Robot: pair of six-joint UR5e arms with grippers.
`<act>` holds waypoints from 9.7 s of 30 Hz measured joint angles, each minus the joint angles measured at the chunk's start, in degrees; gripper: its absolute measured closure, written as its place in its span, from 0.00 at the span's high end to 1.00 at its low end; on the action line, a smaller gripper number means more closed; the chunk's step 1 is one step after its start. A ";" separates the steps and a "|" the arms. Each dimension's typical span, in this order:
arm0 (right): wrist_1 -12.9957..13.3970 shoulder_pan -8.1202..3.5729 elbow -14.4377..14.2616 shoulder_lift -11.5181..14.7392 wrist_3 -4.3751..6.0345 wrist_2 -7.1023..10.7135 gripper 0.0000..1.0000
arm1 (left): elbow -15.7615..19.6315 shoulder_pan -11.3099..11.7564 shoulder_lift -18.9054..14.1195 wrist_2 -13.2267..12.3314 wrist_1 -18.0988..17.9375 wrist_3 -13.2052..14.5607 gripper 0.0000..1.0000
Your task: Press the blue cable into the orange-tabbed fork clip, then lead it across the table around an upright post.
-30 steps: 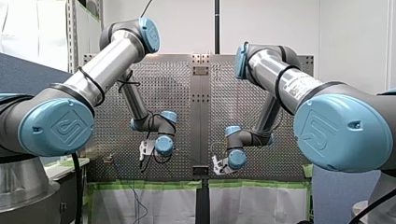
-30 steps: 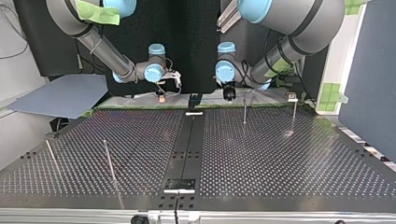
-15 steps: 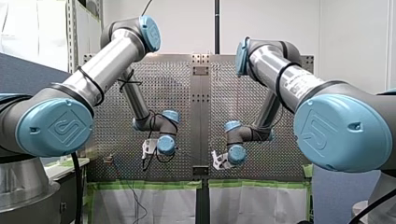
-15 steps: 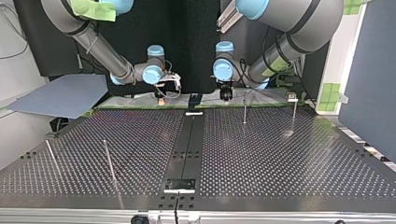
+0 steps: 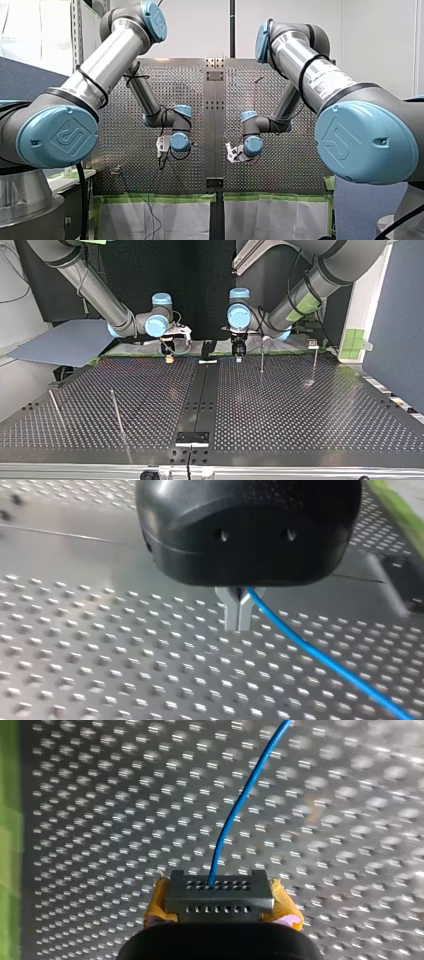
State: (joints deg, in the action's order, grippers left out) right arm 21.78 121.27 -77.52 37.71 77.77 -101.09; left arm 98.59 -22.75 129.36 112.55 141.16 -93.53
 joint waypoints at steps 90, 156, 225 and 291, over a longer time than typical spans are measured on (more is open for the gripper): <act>-5.59 -1.65 1.30 33.80 6.54 6.37 0.00 | -12.70 -0.84 -8.35 -11.69 4.69 -19.17 0.02; -5.02 -13.39 -1.12 36.61 12.96 5.73 0.00 | -28.84 -5.25 -8.31 -16.61 12.41 -26.32 0.02; 0.14 -20.08 -3.38 19.99 15.39 8.09 0.00 | -33.40 -7.78 -4.36 -17.99 16.56 -30.07 0.22; 0.97 -23.66 -5.38 5.83 8.09 5.93 0.00 | -33.40 -5.93 -2.24 -7.76 22.50 -20.63 0.59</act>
State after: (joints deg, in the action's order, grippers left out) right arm 22.76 97.61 -82.91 43.54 85.86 -95.16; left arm 65.19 -28.68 127.12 104.79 163.66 -114.17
